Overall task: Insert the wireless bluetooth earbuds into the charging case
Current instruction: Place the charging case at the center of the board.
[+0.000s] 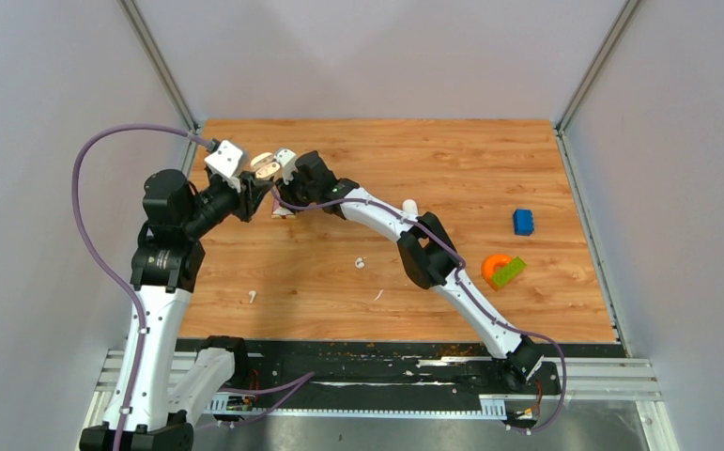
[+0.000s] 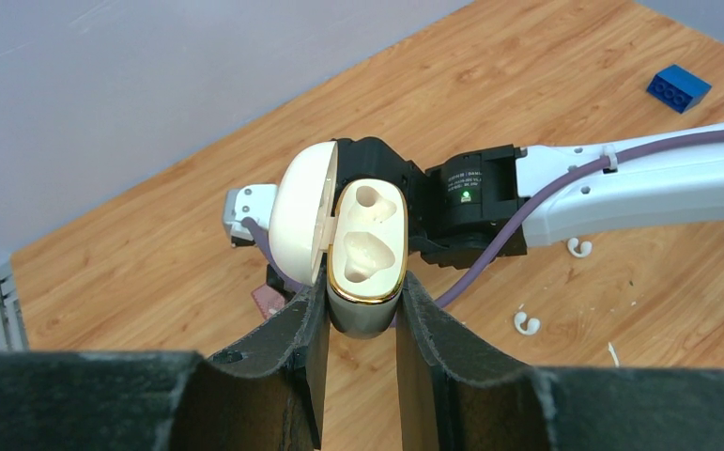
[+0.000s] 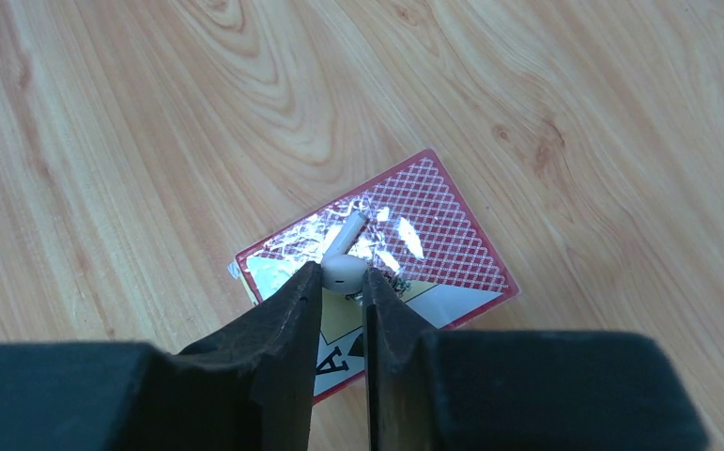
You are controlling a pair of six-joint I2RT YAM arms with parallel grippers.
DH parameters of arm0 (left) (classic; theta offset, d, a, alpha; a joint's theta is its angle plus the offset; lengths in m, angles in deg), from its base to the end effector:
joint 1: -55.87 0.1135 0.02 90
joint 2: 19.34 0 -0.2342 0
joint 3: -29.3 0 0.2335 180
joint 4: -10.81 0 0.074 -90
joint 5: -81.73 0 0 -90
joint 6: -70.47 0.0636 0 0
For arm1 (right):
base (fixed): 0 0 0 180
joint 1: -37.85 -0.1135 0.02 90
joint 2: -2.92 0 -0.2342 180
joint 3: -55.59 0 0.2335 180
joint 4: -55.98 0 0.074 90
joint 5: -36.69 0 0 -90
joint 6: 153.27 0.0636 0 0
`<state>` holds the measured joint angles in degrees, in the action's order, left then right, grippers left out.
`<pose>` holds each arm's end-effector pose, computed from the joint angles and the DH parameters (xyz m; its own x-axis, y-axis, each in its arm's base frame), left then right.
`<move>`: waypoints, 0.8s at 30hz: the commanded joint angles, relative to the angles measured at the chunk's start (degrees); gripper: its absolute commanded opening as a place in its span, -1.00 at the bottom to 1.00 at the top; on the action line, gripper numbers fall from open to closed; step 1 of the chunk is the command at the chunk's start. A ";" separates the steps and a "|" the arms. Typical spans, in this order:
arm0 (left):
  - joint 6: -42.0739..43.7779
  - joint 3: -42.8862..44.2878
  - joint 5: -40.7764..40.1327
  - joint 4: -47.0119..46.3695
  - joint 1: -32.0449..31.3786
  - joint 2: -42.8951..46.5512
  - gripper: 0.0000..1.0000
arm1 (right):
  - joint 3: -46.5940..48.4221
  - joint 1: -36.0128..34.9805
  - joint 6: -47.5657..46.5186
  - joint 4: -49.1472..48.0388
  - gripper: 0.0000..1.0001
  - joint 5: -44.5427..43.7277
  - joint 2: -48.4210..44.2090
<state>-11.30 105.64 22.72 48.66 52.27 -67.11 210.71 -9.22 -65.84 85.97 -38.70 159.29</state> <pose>0.1921 -0.0449 0.3779 -0.0790 0.1279 -0.9886 0.5782 0.8137 0.0591 0.3859 0.4384 0.1320 -0.3145 -0.4018 -0.8600 -0.8704 0.4836 0.0923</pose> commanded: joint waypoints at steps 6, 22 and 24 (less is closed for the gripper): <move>-0.54 0.05 0.88 -4.50 0.52 -0.06 -1.00 | -1.47 0.76 -1.06 3.01 -0.71 1.77 -4.53; -4.45 -6.40 1.01 -15.46 0.48 0.72 -1.00 | -37.13 5.49 -5.08 6.64 -0.68 8.40 -36.01; -4.64 -6.22 -0.02 -15.22 0.45 0.67 -1.00 | -37.76 5.88 -5.44 5.61 -0.68 7.52 -36.52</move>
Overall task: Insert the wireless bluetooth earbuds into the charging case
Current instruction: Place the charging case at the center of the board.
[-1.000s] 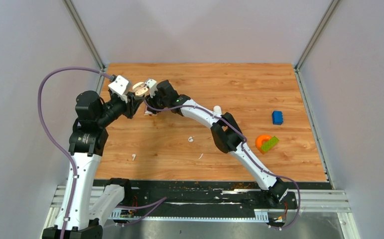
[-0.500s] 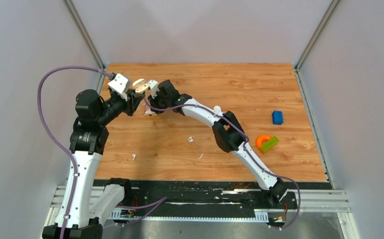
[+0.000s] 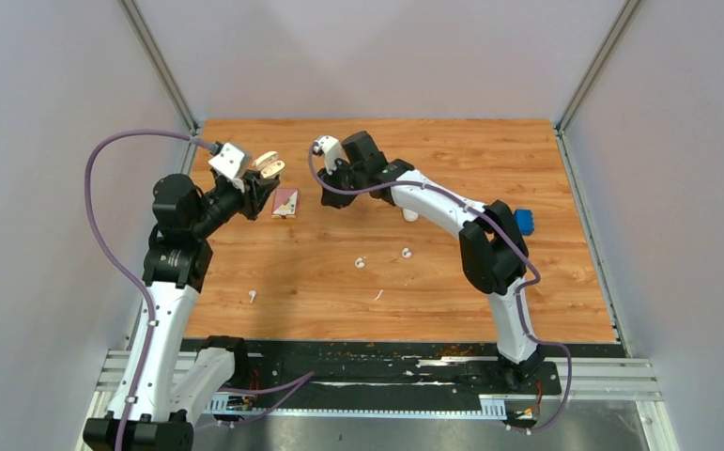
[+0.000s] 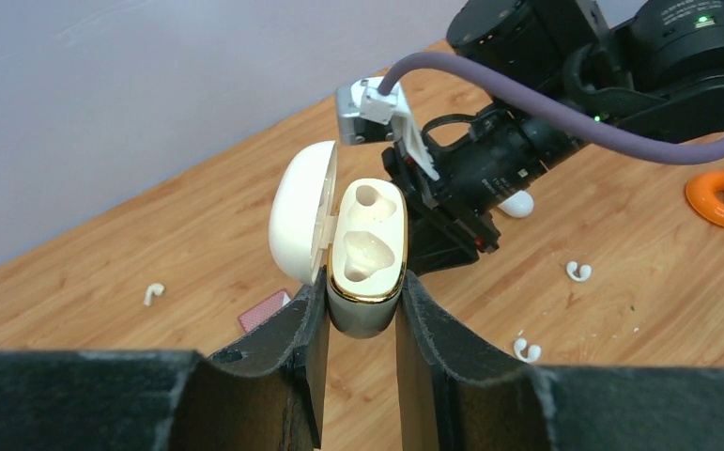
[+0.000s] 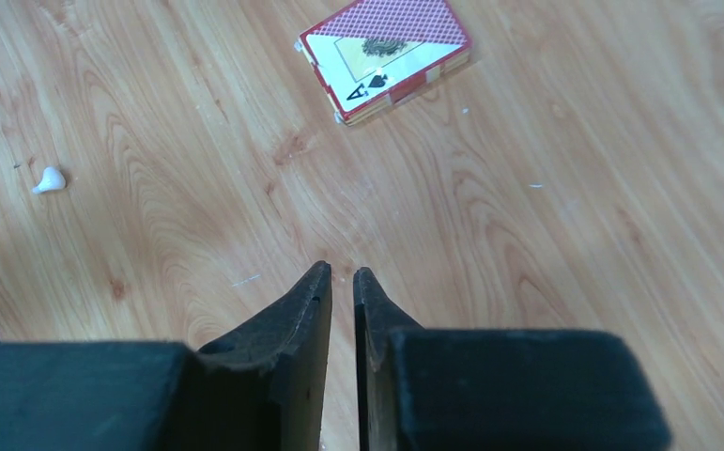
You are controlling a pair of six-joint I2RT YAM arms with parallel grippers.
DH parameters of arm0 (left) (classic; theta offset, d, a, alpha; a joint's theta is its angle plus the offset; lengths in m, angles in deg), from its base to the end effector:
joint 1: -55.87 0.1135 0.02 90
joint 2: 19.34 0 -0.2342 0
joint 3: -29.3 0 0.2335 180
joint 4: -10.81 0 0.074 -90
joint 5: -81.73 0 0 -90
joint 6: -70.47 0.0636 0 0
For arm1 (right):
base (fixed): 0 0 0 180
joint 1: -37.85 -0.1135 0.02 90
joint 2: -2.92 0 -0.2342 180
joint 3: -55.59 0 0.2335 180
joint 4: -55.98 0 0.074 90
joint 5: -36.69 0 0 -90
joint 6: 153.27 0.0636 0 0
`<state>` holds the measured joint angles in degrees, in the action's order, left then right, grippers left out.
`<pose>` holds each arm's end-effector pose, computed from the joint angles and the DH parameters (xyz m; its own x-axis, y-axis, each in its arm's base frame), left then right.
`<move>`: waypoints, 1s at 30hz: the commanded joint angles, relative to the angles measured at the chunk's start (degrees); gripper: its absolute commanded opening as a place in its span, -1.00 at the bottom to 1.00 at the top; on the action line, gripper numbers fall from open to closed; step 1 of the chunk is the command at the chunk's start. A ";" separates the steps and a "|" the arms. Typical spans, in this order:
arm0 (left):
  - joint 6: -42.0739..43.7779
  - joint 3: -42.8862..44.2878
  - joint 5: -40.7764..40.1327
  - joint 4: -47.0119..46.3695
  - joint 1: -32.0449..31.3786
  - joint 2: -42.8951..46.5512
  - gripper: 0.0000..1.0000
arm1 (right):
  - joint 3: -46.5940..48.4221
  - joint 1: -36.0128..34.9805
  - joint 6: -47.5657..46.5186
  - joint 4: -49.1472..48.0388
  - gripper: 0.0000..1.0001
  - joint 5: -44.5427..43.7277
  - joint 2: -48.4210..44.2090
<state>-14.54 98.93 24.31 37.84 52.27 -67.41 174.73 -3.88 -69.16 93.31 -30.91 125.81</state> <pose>0.2051 -0.0472 0.3614 -0.0436 0.0762 -0.9961 0.5939 0.8037 0.0355 0.3423 0.3378 0.2076 -0.4027 -0.4863 -0.7755 -0.8757 0.4513 0.1717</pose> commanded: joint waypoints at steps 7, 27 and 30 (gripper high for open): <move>0.22 2.35 -6.85 0.14 0.44 0.81 -1.00 | 8.48 0.89 -0.98 -3.54 -0.53 -4.39 4.19; -18.51 -8.17 20.96 -6.03 -4.18 -20.97 -0.91 | -6.86 22.63 0.42 2.21 -0.35 -2.75 -20.53; -25.11 -8.90 21.82 -11.30 -5.30 -29.04 -0.88 | -9.39 24.08 -0.99 3.99 -0.33 -1.82 -25.06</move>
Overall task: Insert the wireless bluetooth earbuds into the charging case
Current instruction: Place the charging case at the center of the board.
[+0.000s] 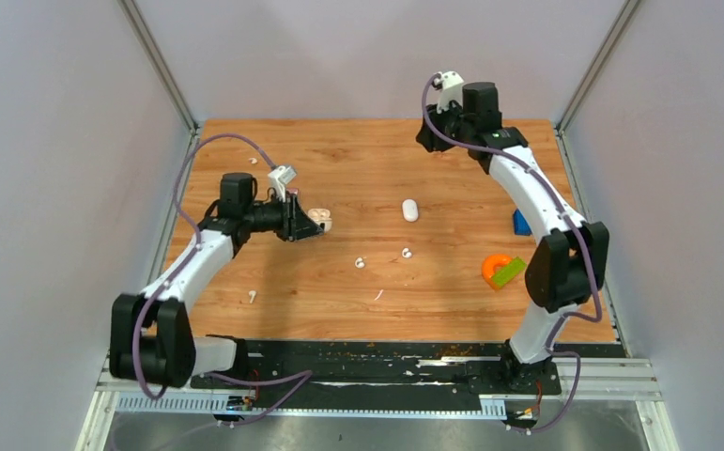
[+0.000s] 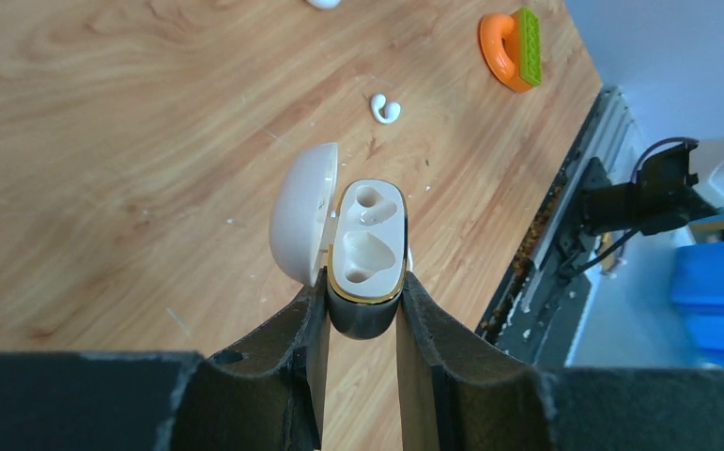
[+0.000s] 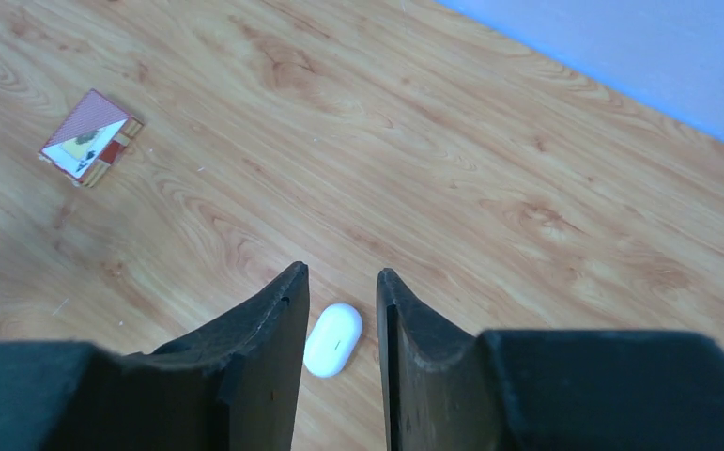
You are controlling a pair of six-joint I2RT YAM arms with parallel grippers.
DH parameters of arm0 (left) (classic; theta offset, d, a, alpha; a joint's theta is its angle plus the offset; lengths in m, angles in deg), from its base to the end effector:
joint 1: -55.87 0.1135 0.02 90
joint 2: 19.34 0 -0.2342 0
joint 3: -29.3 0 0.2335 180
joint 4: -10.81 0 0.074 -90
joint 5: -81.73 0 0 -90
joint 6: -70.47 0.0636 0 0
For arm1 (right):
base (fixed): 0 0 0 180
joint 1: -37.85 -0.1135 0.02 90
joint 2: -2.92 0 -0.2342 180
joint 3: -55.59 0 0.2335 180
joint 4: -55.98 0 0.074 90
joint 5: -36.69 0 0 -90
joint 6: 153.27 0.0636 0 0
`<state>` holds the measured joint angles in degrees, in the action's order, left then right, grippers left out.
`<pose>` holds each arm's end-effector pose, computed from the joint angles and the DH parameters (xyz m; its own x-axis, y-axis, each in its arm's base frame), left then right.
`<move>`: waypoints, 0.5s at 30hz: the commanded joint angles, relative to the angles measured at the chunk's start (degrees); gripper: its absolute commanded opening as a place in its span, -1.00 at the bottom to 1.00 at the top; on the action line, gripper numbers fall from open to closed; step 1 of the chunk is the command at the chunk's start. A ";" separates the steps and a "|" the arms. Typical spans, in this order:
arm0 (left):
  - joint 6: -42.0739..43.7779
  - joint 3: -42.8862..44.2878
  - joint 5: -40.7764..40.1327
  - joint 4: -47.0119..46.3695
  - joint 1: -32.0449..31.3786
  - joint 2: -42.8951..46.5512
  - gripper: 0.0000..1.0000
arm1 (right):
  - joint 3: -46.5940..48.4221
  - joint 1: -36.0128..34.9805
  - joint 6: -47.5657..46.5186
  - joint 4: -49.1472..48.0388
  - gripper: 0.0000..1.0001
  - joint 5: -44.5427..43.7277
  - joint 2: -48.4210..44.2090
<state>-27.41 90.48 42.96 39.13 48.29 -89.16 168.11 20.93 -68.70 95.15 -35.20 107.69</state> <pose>0.2522 -0.0836 0.2298 -0.6864 0.0047 -0.7272 0.6118 0.5443 -0.5739 0.4016 0.1428 0.3014 -0.4463 -0.2298 -0.8649 -0.5752 0.8140 0.0806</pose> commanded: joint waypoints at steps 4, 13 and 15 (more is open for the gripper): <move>-23.52 -3.61 4.34 -26.95 -1.78 -16.22 -0.87 | -5.58 -0.22 -3.52 3.75 -0.31 3.42 -12.54; -31.11 -3.17 5.89 -35.54 -5.51 -31.57 -0.84 | -10.99 0.31 -4.16 4.15 -0.29 3.25 -17.58; -30.66 -2.79 4.78 -33.25 -5.52 -33.59 -0.83 | -11.46 0.38 -4.19 4.24 -0.29 3.25 -18.26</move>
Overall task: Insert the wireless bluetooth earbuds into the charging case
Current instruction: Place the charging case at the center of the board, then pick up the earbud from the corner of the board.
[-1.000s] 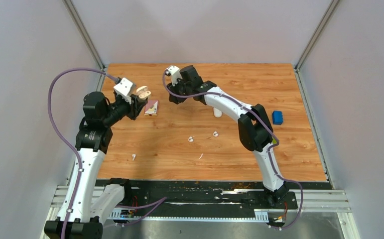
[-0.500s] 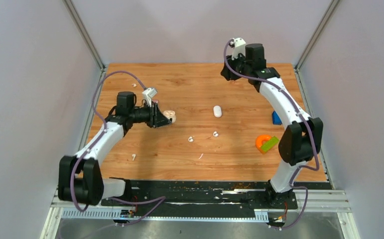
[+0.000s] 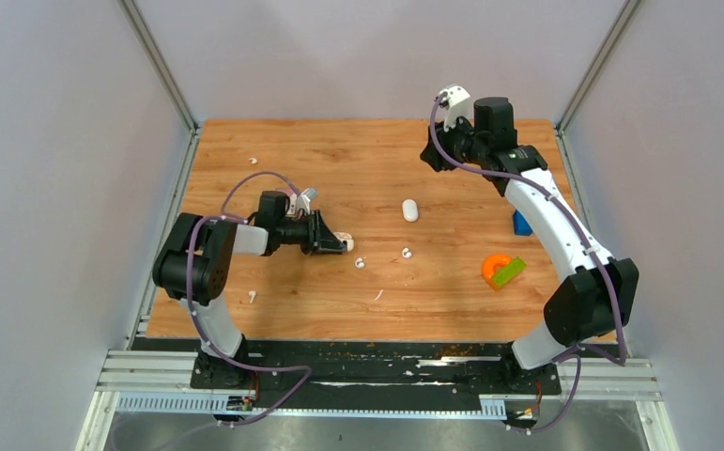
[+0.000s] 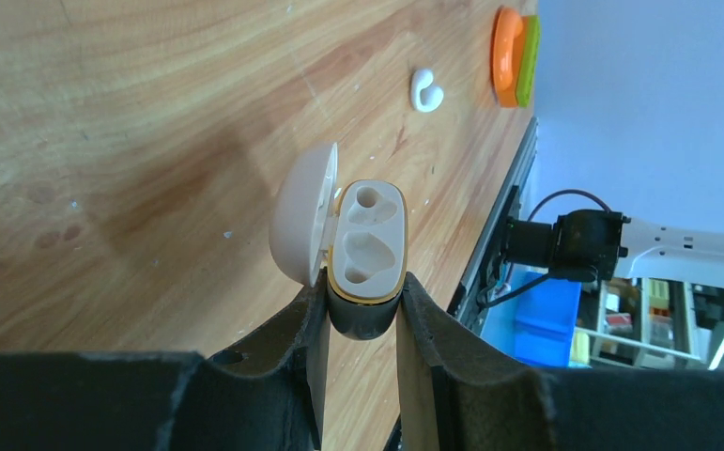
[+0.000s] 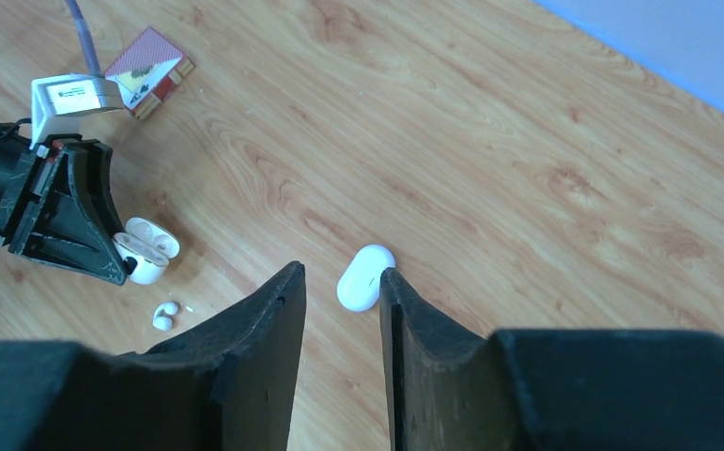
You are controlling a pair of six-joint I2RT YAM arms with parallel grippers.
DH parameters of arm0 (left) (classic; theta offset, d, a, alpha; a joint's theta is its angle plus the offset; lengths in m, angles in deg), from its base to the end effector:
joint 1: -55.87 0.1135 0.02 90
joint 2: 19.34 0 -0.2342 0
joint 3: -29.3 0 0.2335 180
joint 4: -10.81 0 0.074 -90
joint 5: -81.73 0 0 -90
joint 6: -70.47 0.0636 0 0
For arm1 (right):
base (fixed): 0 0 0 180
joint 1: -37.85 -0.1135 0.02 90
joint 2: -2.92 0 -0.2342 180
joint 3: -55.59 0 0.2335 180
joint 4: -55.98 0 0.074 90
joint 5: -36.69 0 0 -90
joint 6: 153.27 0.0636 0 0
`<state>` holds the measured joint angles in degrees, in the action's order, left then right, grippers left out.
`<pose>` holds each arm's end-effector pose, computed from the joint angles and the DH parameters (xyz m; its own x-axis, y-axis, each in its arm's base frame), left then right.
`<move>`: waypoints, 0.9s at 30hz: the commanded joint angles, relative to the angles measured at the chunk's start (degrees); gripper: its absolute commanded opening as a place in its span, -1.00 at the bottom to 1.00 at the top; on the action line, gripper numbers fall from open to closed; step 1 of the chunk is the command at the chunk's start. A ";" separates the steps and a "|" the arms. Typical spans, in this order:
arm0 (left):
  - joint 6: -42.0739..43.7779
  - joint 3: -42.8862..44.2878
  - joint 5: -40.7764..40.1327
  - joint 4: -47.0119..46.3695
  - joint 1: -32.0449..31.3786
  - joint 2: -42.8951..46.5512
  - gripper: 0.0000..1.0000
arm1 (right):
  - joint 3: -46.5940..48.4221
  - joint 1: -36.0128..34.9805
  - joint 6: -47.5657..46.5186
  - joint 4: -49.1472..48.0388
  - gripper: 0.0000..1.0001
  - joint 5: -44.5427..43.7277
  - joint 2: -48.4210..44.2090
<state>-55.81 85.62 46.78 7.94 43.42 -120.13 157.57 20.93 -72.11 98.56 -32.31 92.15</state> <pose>0.2945 -0.1184 0.1067 -0.9499 -0.1374 -0.2808 0.1984 0.4291 -0.8812 0.3381 0.1267 0.3329 -0.3828 -0.2664 -0.8846 -0.6355 0.7709 0.0428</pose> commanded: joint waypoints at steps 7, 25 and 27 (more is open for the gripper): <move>4.61 8.04 -2.74 15.71 -0.70 -4.73 -0.29 | -2.03 1.08 -0.83 1.11 -0.27 0.14 -4.53; 43.40 52.36 -42.18 67.38 2.44 -1.92 1.00 | 3.81 2.49 -2.69 9.10 -0.26 0.11 -5.76; 43.89 58.24 -50.67 66.23 3.79 -6.42 1.00 | 3.43 2.64 -2.85 9.07 -0.26 -0.43 -6.06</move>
<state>-18.67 133.69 16.49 74.08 44.62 -124.96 159.19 23.07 -73.92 107.67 -31.79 88.52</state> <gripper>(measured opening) 0.998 0.369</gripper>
